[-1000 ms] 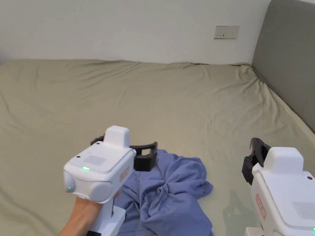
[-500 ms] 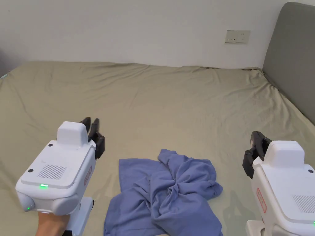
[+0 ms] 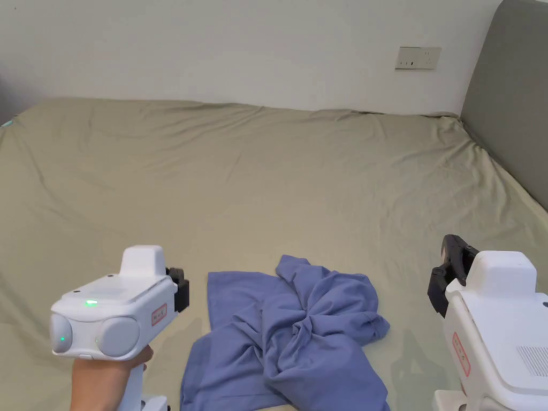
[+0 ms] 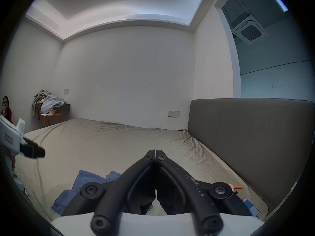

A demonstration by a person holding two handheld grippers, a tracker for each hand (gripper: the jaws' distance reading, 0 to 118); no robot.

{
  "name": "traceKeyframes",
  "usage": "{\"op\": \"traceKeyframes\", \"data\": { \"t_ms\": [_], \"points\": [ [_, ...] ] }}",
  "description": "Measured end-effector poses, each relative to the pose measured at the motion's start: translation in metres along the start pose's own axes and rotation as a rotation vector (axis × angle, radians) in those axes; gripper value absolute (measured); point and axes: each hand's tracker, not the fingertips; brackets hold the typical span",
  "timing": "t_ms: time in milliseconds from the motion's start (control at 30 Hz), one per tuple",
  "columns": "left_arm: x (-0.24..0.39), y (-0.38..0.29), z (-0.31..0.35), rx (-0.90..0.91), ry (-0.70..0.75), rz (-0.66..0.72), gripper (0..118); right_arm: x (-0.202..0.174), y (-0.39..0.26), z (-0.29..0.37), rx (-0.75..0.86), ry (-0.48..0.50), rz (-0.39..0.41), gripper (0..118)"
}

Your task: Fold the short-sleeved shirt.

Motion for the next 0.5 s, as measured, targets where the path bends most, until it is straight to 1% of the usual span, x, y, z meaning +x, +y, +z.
{"op": "traceKeyframes", "data": {
  "t_ms": [267,300,333,367,400,433,467,500],
  "points": [
    [-0.001,-0.067,-0.038,-0.244,-0.04,0.063,0,0.002,-0.013,-0.007,-0.042,0.002,0.006,2],
    [0.0,-0.074,-0.042,-0.259,-0.033,0.072,3,0.002,-0.015,-0.008,-0.047,0.003,0.005,2],
    [0.002,-0.081,-0.045,-0.291,-0.024,0.075,16,0.002,-0.016,-0.008,-0.052,0.002,0.004,2],
    [0.003,-0.086,-0.047,-0.296,-0.026,0.078,33,0.002,-0.018,-0.009,-0.057,0.004,0.004,2],
    [0.004,-0.092,-0.051,-0.309,-0.029,0.083,56,0.002,-0.019,-0.01,-0.063,0.005,0.003,2],
    [0.006,-0.096,-0.053,-0.331,-0.03,0.086,84,0.002,-0.02,-0.011,-0.068,0.006,0.001,2],
    [0.008,-0.1,-0.056,-0.354,-0.032,0.083,100,0.002,-0.022,-0.012,-0.072,0.007,0.001,2],
    [0.011,-0.104,-0.059,-0.366,-0.031,0.076,107,0.002,-0.023,-0.013,-0.077,0.009,0.002,2]
  ]
}}
